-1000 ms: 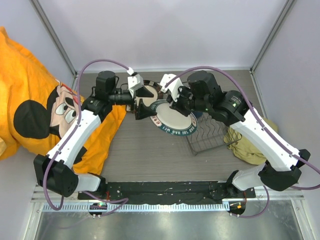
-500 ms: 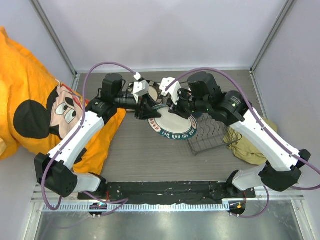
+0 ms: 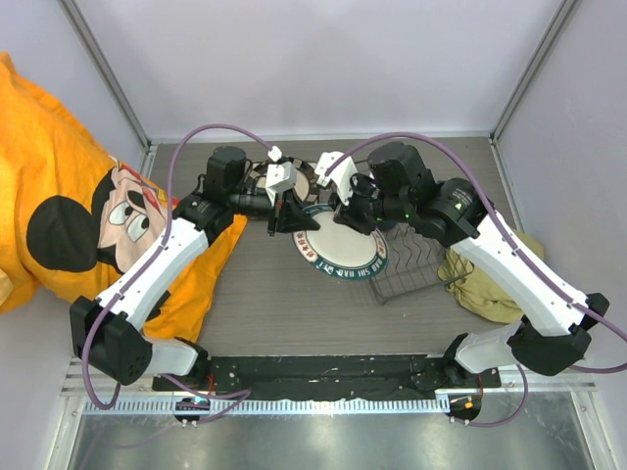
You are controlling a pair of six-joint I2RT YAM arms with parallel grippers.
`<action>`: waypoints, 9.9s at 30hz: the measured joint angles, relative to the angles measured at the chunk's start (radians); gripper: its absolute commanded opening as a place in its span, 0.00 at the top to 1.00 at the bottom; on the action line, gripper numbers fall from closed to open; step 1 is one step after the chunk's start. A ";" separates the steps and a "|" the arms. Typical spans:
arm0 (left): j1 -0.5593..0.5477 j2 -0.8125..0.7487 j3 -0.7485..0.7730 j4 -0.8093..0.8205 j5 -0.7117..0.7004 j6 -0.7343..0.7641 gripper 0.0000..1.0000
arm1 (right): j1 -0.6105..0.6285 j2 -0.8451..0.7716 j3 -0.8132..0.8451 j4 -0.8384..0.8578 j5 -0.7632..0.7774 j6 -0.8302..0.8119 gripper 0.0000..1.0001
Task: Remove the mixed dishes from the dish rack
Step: Place the plate at the center of the board, then pick up the cup from the dish rack.
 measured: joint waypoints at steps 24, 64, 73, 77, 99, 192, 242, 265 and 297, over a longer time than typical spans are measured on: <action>0.045 0.026 -0.026 0.040 -0.206 -0.169 1.00 | 0.008 -0.111 -0.087 0.122 0.214 -0.042 0.32; 0.453 0.735 0.208 0.443 -0.396 -0.956 1.00 | -0.135 -0.190 -0.290 0.299 0.523 0.018 0.31; 0.456 0.780 0.208 0.438 -0.403 -0.974 1.00 | -0.142 -0.194 -0.310 0.299 0.515 0.023 0.31; 0.458 0.782 0.208 0.439 -0.403 -0.974 1.00 | -0.146 -0.198 -0.316 0.299 0.511 0.023 0.29; 0.502 0.834 0.204 0.439 -0.411 -0.969 0.96 | -0.160 -0.220 -0.354 0.299 0.496 0.027 0.28; 0.448 0.428 0.130 -0.068 -0.584 -0.526 0.00 | -0.236 -0.024 -0.462 0.320 0.514 0.073 0.14; 0.448 0.281 0.051 -0.150 -0.593 -0.344 0.00 | -0.528 0.494 -0.328 0.388 0.134 0.018 0.42; 0.448 0.281 0.053 -0.150 -0.517 -0.348 0.00 | -0.533 0.401 -0.264 0.285 0.088 0.019 0.75; 0.089 0.187 0.166 -0.284 -0.143 0.075 0.00 | -0.430 0.030 -0.169 -0.076 -0.439 -0.146 0.78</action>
